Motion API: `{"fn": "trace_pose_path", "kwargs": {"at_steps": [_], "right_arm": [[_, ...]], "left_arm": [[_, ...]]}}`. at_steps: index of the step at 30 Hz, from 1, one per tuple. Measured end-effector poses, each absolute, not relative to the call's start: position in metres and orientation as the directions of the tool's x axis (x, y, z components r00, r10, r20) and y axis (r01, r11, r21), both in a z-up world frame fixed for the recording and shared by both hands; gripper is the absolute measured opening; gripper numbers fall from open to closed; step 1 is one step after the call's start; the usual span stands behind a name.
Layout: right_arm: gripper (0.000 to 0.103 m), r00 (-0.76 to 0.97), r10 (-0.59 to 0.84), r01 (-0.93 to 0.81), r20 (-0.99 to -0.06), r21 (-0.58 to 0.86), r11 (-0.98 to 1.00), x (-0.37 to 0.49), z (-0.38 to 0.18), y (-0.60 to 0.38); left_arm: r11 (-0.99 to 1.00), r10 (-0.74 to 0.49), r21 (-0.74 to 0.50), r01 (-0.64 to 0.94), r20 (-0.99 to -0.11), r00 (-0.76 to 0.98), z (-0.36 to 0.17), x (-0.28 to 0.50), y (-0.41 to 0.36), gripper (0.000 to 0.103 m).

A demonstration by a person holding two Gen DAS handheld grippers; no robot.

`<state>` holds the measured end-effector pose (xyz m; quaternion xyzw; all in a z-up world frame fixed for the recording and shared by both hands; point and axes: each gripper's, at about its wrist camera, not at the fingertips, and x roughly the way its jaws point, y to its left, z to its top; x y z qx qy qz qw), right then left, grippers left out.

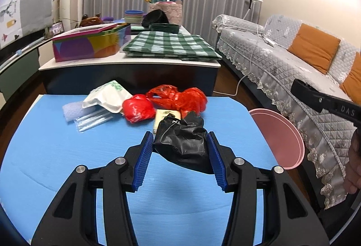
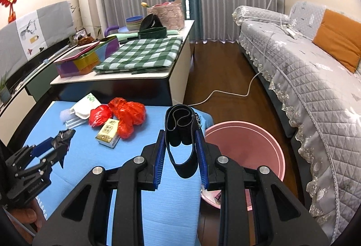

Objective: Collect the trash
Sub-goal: 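Carry the black bag in the left tool while the right tool carries the strap to the pink bin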

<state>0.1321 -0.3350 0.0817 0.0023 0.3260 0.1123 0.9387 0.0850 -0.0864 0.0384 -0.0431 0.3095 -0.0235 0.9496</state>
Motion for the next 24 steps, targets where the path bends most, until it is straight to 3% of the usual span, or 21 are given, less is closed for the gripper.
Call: {"fn": "trace_pose_path", "kwargs": {"at_steps": [24], "right_arm": [[0.027, 0.798, 0.121, -0.038, -0.590, 0.150, 0.988, 0.131, 0.093, -0.423]], "left_arm": [[0.985, -0.174, -0.104, 0.140, -0.584, 0.793, 0.036, 0.099, -0.155, 0.048]]}}
